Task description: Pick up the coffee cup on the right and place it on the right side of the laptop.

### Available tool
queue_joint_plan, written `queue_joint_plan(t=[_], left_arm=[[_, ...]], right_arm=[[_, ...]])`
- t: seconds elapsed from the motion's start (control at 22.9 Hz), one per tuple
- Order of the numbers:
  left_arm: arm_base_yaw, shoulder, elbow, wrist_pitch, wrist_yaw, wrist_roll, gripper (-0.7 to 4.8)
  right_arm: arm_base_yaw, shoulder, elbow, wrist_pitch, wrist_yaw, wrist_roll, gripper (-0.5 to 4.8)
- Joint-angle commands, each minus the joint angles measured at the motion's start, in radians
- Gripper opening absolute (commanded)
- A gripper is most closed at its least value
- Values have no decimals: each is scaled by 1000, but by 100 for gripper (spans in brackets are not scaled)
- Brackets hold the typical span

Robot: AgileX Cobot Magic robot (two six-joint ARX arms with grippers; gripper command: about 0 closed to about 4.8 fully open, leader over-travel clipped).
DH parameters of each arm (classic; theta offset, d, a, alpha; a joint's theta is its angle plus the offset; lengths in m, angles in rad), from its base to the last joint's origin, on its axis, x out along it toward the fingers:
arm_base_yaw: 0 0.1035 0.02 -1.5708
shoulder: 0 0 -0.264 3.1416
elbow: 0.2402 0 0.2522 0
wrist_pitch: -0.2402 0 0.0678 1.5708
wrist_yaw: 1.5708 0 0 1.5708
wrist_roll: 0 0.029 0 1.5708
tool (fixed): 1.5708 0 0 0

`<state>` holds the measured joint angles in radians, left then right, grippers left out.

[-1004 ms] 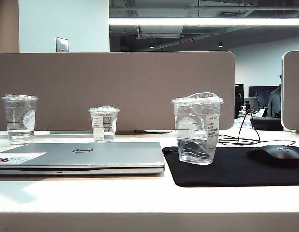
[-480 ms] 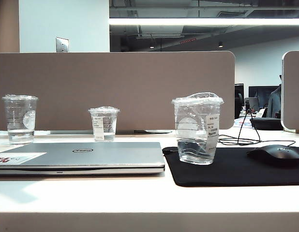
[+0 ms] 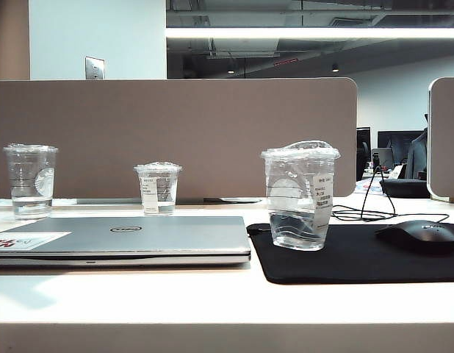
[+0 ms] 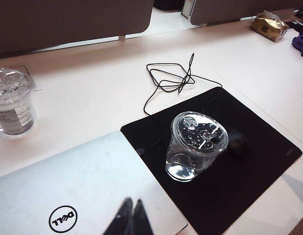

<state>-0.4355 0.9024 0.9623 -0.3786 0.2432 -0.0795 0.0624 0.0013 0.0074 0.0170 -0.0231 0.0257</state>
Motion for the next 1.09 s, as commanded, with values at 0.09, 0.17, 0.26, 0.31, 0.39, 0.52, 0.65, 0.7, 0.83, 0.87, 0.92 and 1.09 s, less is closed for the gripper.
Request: queue_joint_plan(t=[0.09,0.17,0.26,0.31,0.39,0.52,0.65,0.7,0.83,0.87,0.92,1.09], left_arm=[[-1,-2,5,13,5,0,-5],[-1,-2,5,13,5,0,-5],[-1,-2,5,13,5,0,-5],[-1,-2,5,13,5,0,-5],[-1,-2,5,13,5,0,-5],[-1,-2,5,13,5,0,-5],[-1,-2,5,13,5,0,-5],[-1,-2,5,13,5,0,-5],[-1,-2,5,13,5,0,-5],[-1,-2,5,13,5,0,-5],[-1,-2,5,13,5,0,-5],[5,-29,5,4,-40,0,-6]], right_arm=[[-37,-2,-6,19,2,51,-8],[-49,-2,-6,24,-2,64,-8],[-49,-2,-6,38,-1,63,-8],[-49,-2,-6,40,-1,63,-8],[-48,-2,-6,35,-1,63,-8],[-48,-2,-6,32,-1,63,-8],[-48,-2,-6,32,-1,63,-8],[-48,-2,-6,32,-1,63,-8],[-48,-2,-6,32,-1,63,-8],[-48,-2,-6,32,-2,63,-8],[-48,-2,-6,32,-1,63,-8],[-48,-2,-6,32,-2,63,-8]])
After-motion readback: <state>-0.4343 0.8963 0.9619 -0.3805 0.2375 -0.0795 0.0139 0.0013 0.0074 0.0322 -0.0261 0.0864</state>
